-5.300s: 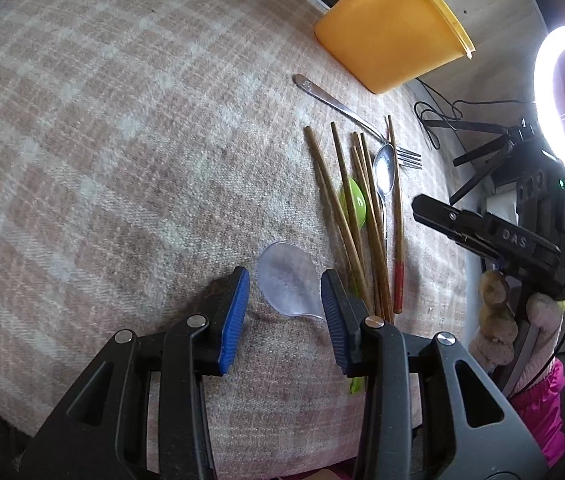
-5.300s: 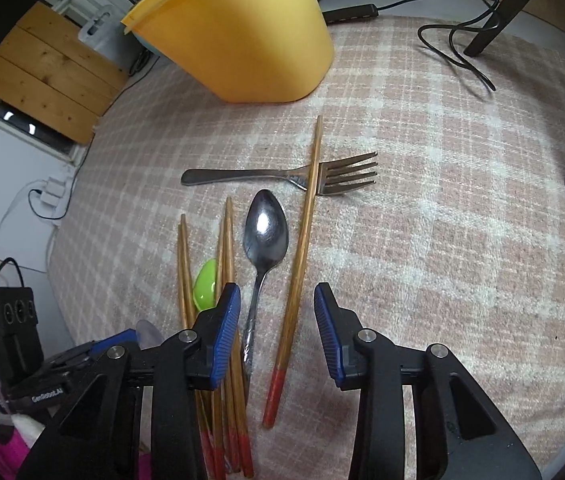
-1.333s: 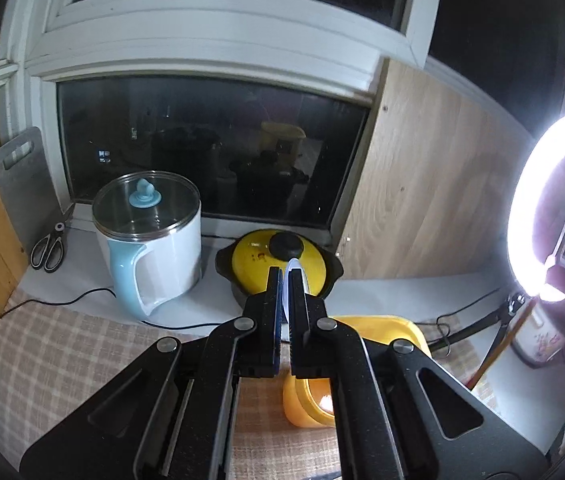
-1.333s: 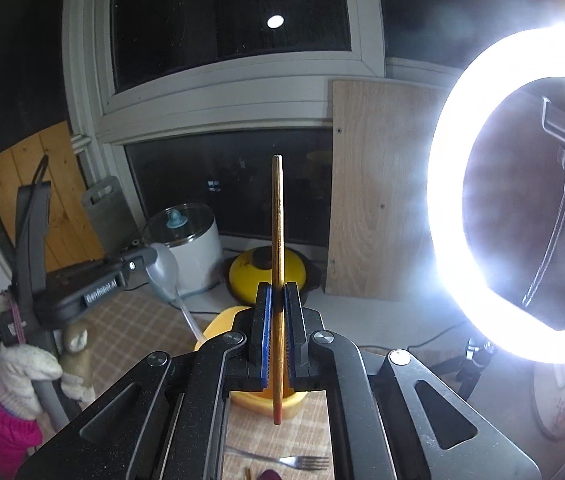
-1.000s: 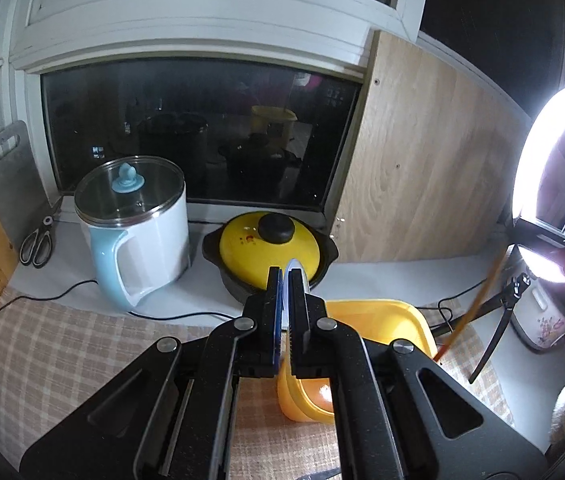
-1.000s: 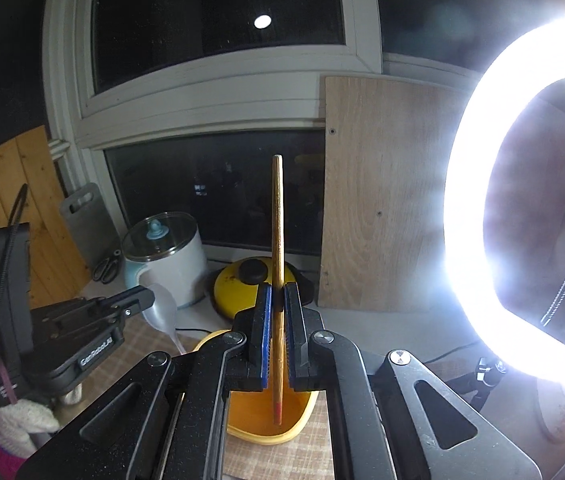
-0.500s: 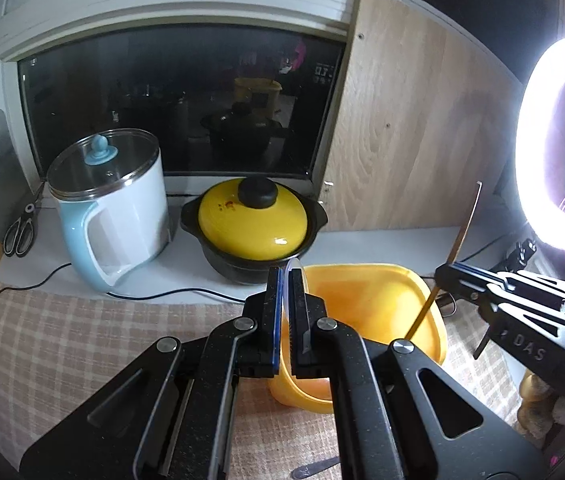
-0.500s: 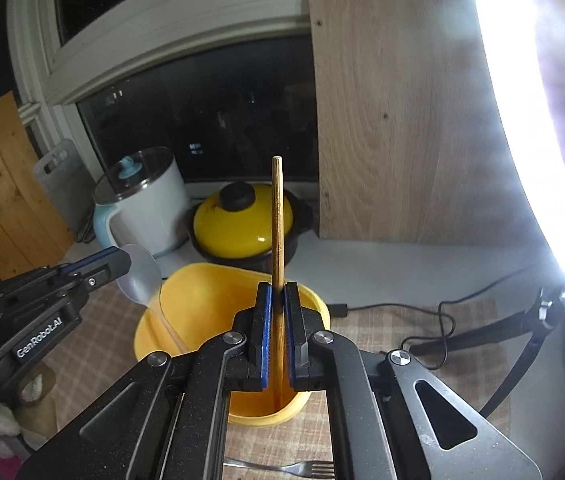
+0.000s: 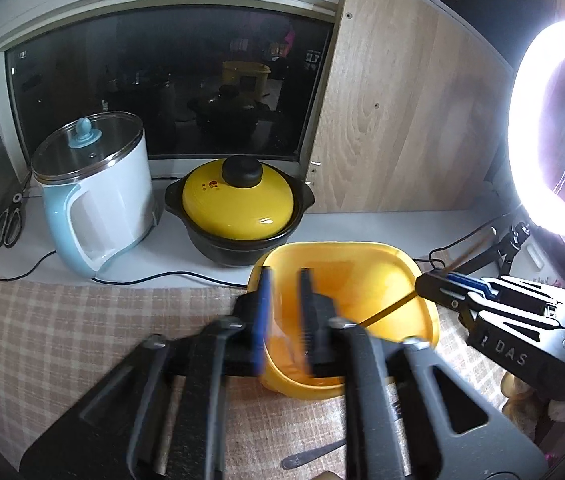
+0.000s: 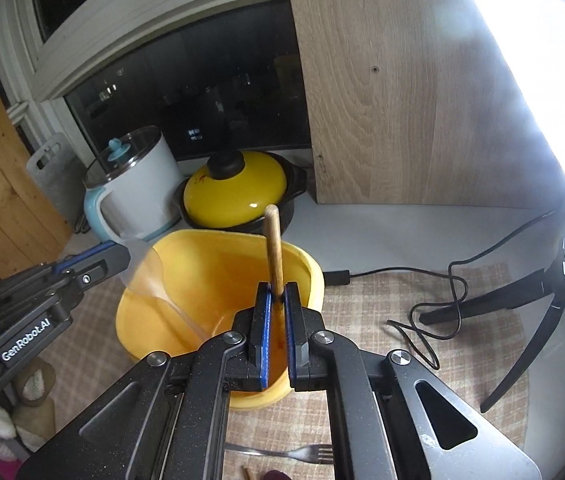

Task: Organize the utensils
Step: 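Lower the chopstick into the yellow bin and open the right tool, then move the right tool back to the chopsticks and close on one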

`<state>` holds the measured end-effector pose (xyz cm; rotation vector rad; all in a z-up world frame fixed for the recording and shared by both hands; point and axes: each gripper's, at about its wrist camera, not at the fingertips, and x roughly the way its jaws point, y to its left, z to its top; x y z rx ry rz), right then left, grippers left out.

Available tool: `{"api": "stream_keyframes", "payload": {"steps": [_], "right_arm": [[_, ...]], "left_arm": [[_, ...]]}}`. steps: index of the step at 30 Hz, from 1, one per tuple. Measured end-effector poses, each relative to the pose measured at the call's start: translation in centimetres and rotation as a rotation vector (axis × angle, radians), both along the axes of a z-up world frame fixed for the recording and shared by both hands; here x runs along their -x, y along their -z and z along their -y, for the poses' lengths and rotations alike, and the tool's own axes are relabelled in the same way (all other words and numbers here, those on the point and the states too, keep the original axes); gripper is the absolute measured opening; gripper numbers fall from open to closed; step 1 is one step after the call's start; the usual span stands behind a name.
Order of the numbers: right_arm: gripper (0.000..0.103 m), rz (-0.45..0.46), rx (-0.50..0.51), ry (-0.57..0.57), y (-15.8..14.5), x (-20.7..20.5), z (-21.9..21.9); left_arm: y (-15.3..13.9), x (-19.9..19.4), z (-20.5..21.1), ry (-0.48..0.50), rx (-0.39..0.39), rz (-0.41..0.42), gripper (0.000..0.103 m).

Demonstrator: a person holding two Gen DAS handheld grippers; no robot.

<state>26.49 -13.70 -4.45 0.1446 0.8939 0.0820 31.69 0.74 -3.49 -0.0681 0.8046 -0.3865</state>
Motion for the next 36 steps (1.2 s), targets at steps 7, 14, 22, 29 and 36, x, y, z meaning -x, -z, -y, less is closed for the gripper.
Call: {"api": "stream_keyframes", "payload": {"steps": [7,14,22,29,36], "right_arm": [[0.047,0.042,-0.031,0.026,-1.0,1.8,0.9],[0.047,0.073,-0.044,0.043,-1.9,4.3,1.9],[0.048,0.067,-0.072,0.022,-1.3,7.5,3.5],[0.048,0.064,-0.085,-0.087,0.1,10.4,5.1],[0.048,-0.072,-0.138,-0.174,3.3,11.7,7.2]], "left_arm": [[-1.4,1.6,-1.8,-0.033,0.000,0.056,0.050],[-2.5,3.7,-4.0,-0.053,0.022,0.090,0.050],[-2.4,7.3,-5.6,-0.058,0.050,0.084,0.050],[-0.9,11.4,-5.1,-0.082,0.047,0.024,0.050],[2.6,15.7,-2.7,-0.107,0.024,-0.093,0.050]]}}
